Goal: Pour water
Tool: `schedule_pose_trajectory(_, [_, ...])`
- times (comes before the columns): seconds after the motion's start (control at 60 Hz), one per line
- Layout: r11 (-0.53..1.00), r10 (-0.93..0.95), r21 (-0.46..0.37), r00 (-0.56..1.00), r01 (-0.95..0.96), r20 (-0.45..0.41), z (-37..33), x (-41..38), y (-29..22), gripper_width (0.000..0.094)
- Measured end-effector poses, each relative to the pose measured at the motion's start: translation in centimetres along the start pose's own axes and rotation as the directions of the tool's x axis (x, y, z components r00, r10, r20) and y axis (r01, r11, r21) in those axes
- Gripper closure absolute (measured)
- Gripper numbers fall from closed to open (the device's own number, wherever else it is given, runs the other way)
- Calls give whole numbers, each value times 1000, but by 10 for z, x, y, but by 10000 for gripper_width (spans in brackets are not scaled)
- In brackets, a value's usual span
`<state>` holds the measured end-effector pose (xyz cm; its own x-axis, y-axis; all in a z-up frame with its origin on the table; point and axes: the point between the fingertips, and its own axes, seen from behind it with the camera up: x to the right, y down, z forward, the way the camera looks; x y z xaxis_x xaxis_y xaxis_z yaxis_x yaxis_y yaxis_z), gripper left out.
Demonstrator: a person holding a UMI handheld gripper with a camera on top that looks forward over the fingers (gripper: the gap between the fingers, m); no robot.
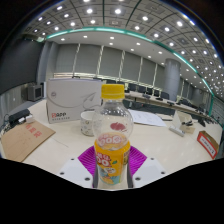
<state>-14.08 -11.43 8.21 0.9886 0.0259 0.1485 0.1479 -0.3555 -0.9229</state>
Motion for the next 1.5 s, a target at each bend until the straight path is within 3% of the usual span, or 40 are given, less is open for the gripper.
schedule_pose_trajectory(0.183, [986,-164,17,981,166,-105,20,39,-69,543])
schedule_pose_trajectory(0.35, [868,-484,-13,839,497,-251,68,76,-137,544])
schedule_pose_trajectory(0.55, [447,-858,-146,376,883,-351,143,89,-179,543])
schedule_pose_trajectory(0.767, [-62,-931,-170,-118,984,-345,194,56,-178,546])
schedule_pose_trajectory(0.983, [-248,-901,-135,-279,959,-332,212,37,-172,544])
schedule_pose_trajectory(1.1, [-227,-911,-114,-252,967,-326,213,36,-173,542])
schedule_pose_trajectory(1.217, [-79,-945,-66,-96,995,-314,209,42,-178,543])
schedule_pose_trajectory(1.4, [410,-883,85,418,908,-211,194,47,-196,542])
schedule_pose_trajectory(1.5, [679,-716,160,695,716,-74,196,39,-195,543])
